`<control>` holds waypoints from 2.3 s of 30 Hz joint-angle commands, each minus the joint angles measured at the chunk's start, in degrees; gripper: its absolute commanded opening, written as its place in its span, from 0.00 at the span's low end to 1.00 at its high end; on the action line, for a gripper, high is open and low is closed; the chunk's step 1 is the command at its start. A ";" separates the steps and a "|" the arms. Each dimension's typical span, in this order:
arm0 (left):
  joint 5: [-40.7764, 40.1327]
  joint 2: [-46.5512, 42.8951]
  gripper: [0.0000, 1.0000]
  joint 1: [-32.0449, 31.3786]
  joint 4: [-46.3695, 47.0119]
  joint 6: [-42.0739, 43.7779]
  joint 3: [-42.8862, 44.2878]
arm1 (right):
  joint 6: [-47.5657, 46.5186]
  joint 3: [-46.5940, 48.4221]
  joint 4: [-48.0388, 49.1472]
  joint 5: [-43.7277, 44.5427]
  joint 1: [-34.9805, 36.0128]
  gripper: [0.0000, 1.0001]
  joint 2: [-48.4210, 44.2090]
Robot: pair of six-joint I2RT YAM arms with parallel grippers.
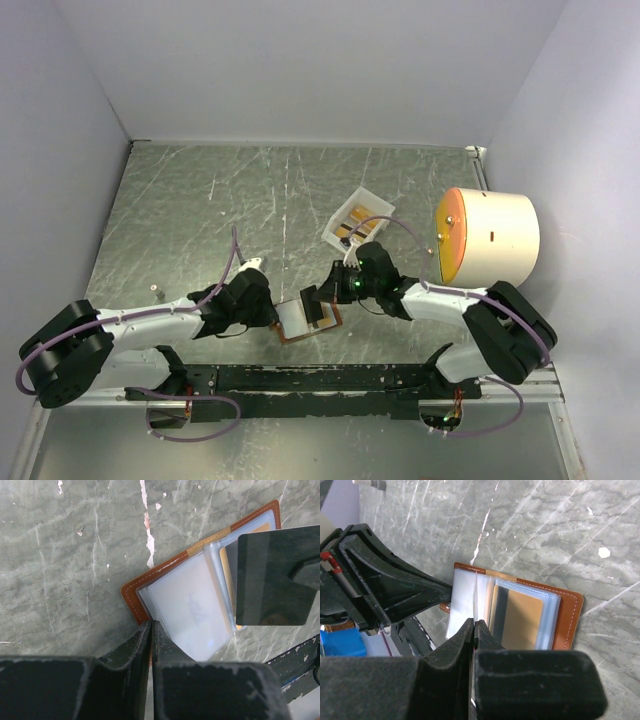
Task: Put the credit cards into the card holder
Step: Insert the credit card into the card holder.
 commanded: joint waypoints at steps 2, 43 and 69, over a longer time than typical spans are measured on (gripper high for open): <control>-1.68 -0.38 0.16 -0.14 -0.54 -0.09 -1.90 | -1.13 0.49 3.29 -0.31 0.26 0.00 2.41; -1.69 -0.73 0.16 -0.15 -0.11 0.51 -2.03 | 2.87 1.30 6.89 -0.68 0.56 0.00 6.63; -1.36 -0.71 0.16 -0.12 0.15 0.50 -2.13 | -0.71 0.30 8.12 3.97 0.51 0.00 7.11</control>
